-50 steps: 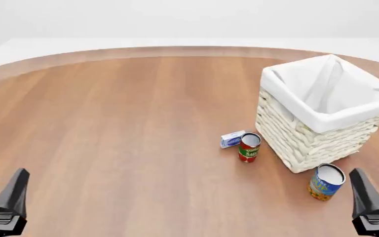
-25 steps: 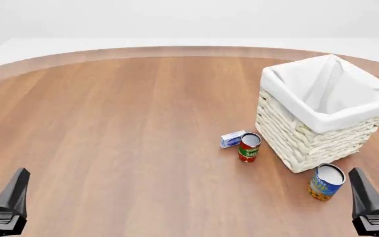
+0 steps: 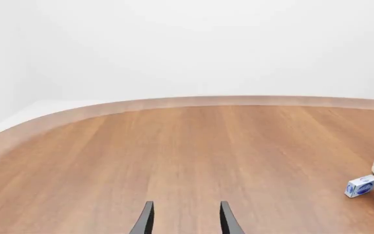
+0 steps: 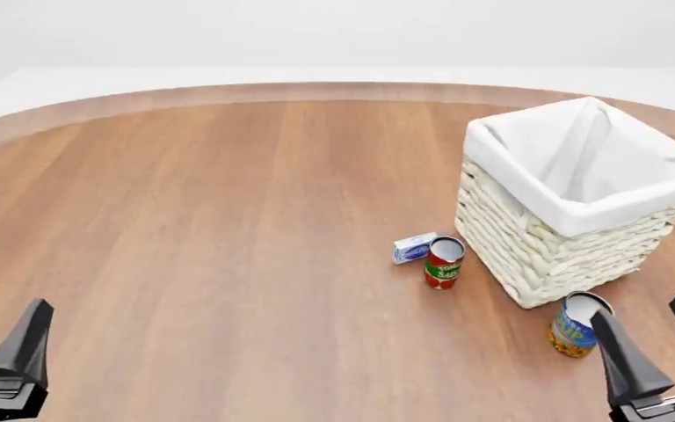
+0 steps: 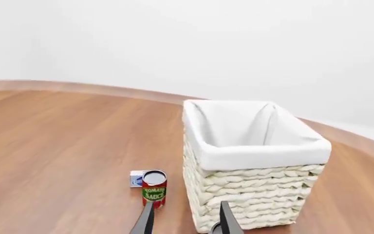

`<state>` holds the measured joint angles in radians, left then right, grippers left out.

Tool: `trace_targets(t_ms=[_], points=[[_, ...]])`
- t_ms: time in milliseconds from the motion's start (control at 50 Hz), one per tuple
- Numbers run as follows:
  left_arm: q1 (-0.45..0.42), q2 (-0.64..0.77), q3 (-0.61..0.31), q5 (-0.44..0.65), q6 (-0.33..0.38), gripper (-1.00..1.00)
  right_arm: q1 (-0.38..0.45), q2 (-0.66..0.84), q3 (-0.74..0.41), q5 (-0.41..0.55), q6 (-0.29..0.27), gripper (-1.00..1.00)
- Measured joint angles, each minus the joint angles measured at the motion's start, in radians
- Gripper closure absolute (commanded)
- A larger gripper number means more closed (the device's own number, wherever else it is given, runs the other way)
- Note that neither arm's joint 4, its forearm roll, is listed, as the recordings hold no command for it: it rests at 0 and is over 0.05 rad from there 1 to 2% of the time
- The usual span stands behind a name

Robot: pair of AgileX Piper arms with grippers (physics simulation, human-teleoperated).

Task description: Pick up the ketchup, and put it in the basket.

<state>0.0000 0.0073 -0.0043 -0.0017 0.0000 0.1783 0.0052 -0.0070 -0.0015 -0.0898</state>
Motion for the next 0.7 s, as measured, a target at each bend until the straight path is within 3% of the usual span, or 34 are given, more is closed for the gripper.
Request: trace_targets(t_ms=[200,700], points=[[0.000,0.000,0.000,0.000,0.000,-1.00,0.057,0.037,0.003,-0.034,-0.021,-1.00],[0.000,0.000,0.000,0.000,0.000,-1.00,0.247,0.316,-0.018,-0.271,-0.035,-1.00]])
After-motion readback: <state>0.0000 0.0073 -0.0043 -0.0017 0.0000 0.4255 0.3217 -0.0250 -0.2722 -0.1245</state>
